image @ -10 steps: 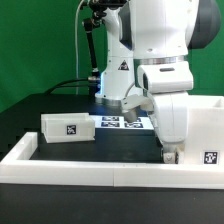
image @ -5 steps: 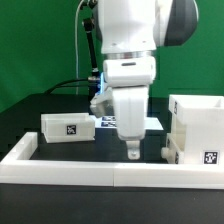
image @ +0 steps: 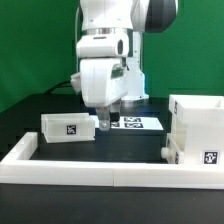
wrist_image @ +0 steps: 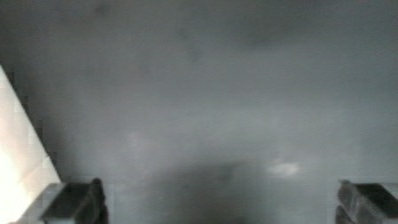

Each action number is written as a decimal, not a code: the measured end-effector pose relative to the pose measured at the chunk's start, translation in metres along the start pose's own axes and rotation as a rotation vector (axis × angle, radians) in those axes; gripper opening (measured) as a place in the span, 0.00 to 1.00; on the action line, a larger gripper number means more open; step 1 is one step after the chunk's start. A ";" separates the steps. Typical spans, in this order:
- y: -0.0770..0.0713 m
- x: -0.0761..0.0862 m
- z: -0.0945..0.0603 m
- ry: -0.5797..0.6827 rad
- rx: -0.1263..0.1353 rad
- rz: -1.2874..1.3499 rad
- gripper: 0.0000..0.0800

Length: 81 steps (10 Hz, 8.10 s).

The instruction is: Assemble drawer

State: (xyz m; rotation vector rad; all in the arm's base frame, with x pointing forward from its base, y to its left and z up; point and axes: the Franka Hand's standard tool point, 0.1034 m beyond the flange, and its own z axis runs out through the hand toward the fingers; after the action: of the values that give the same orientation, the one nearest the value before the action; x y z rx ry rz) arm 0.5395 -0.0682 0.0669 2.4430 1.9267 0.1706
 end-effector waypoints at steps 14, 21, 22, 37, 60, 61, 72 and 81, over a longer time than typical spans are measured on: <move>-0.053 -0.044 -0.019 0.013 -0.036 0.837 0.81; -0.102 -0.071 -0.010 -0.023 0.013 0.887 0.81; -0.102 -0.071 -0.010 -0.023 0.013 0.887 0.81; -0.144 -0.079 0.045 -0.019 -0.003 0.903 0.09; -0.058 0.009 0.005 -0.029 0.014 -0.098 0.05; -0.052 0.011 0.007 -0.027 0.014 -0.109 0.05; -0.017 0.046 0.008 -0.023 0.072 -0.174 0.05; -0.019 0.054 0.012 -0.022 0.110 -0.193 0.05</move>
Offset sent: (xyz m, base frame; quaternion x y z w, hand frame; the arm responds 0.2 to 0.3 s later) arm 0.0000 0.0000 0.0000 0.0000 0.0000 0.0650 0.9979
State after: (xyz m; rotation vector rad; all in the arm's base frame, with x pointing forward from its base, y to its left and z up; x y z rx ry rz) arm 0.5351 -0.0106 0.0571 2.2906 2.2018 0.0336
